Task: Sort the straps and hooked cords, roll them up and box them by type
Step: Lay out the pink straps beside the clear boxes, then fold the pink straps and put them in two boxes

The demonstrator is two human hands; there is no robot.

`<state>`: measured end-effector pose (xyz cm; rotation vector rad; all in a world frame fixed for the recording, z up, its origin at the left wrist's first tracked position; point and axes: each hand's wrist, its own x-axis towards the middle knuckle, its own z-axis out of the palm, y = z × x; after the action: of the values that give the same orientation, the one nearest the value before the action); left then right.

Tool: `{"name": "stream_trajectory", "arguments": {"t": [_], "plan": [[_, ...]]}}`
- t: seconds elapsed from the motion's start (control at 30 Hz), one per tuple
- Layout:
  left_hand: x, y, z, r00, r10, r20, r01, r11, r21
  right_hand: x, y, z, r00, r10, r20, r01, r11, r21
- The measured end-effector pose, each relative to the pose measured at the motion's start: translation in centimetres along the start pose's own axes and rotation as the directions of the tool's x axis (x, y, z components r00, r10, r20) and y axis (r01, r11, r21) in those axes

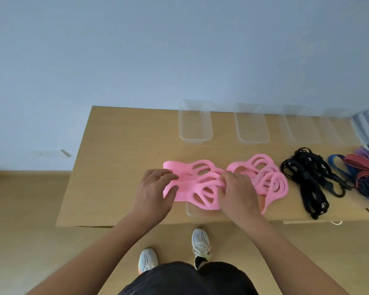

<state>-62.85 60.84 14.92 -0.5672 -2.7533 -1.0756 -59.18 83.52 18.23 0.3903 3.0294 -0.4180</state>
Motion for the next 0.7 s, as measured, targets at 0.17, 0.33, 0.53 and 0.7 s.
{"name": "stream_trajectory", "arguments": {"t": [0.17, 0.33, 0.53, 0.7], "plan": [[2.2, 1.9, -2.7, 0.983, 0.041, 0.179, -0.02, 0.993, -0.119, -0.9, -2.1, -2.8, 0.995, -0.049, -0.083, 0.066, 0.976, 0.208], [5.4, 6.2, -5.8, 0.908, 0.153, 0.39, -0.006, 0.935, -0.355, -1.2, -5.5, -8.3, 0.983, -0.102, -0.151, 0.16, 0.879, 0.449], [8.8, 11.6, -10.4, 0.953, 0.063, 0.296, 0.15, 0.753, -0.641, -0.4, -8.5, -16.7, 0.95, -0.057, -0.307, 0.253, 0.715, 0.652], [11.2, 16.9, -14.8, 0.983, 0.019, 0.181, 0.121, 0.673, -0.73, 0.9, -8.6, -23.0, 0.944, 0.019, -0.33, 0.269, 0.534, 0.801]]}}
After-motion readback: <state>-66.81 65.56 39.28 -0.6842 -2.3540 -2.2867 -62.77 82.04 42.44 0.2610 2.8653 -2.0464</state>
